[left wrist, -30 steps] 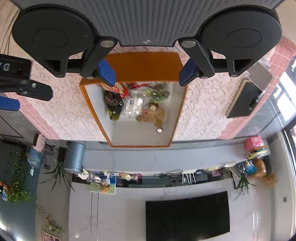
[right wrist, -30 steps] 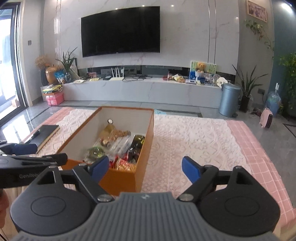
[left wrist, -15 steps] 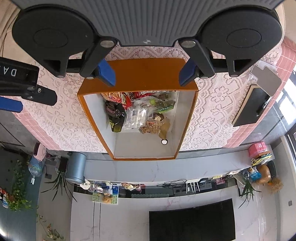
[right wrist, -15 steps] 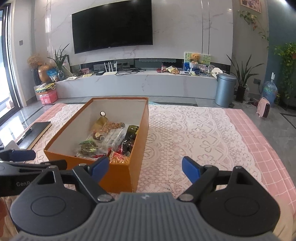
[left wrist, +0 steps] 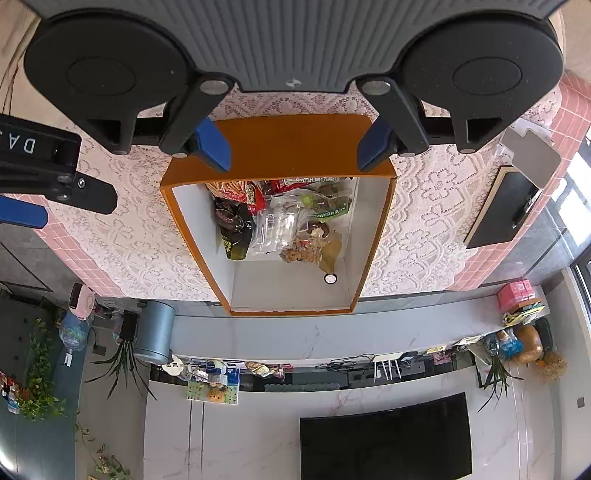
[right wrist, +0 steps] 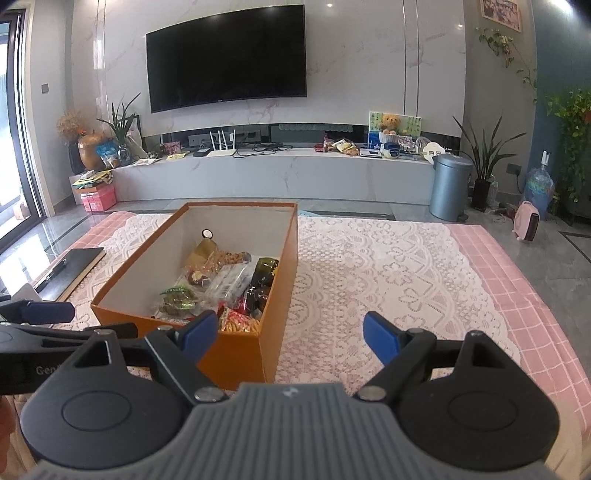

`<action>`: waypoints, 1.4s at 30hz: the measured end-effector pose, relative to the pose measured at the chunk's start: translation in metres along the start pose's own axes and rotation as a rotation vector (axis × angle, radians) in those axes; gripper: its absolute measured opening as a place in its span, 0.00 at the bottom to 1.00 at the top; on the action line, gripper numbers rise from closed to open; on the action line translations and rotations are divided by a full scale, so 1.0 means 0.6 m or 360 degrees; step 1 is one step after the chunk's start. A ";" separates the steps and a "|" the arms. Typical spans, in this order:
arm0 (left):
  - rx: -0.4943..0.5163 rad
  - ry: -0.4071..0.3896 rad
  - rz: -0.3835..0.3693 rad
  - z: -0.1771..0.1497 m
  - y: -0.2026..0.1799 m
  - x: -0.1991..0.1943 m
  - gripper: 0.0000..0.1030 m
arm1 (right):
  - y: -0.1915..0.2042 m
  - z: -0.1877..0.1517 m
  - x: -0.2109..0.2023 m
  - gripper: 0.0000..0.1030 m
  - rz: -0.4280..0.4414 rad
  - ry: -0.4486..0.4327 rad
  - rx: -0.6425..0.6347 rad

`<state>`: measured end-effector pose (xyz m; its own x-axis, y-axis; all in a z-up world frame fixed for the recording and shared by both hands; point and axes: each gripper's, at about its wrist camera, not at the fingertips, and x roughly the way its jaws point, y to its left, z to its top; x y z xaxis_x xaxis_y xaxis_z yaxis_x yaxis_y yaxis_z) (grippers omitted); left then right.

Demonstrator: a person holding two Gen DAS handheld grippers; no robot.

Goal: Organize snacks

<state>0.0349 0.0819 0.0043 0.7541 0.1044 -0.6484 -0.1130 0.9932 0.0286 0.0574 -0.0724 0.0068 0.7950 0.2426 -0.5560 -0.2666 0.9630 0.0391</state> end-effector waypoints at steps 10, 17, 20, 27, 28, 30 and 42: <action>-0.0005 0.0001 -0.0004 0.002 -0.001 -0.002 0.88 | -0.001 0.001 -0.003 0.82 -0.0006 -0.0014 0.0006; -0.0005 0.0000 -0.0004 0.003 -0.002 -0.005 0.88 | -0.001 0.001 -0.004 0.83 -0.0008 -0.0017 0.0006; -0.0008 0.0002 -0.0006 0.003 -0.002 -0.006 0.88 | -0.002 0.001 -0.004 0.83 -0.0007 -0.0020 0.0005; -0.0015 0.0004 -0.0016 0.004 -0.004 -0.008 0.88 | 0.001 0.000 -0.004 0.84 -0.0003 -0.0016 -0.0007; -0.0016 0.0006 -0.0018 0.004 -0.004 -0.009 0.88 | 0.001 0.000 -0.005 0.84 -0.0003 -0.0017 -0.0007; -0.0014 0.0008 -0.0022 0.004 -0.003 -0.009 0.88 | 0.000 0.000 -0.005 0.84 -0.0006 -0.0019 -0.0007; 0.0002 -0.0001 -0.0022 0.004 -0.005 -0.010 0.88 | 0.001 -0.001 -0.006 0.86 -0.0008 -0.0022 -0.0010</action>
<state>0.0324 0.0786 0.0099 0.7558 0.0910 -0.6484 -0.1020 0.9946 0.0207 0.0539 -0.0729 0.0080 0.8038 0.2392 -0.5447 -0.2659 0.9635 0.0307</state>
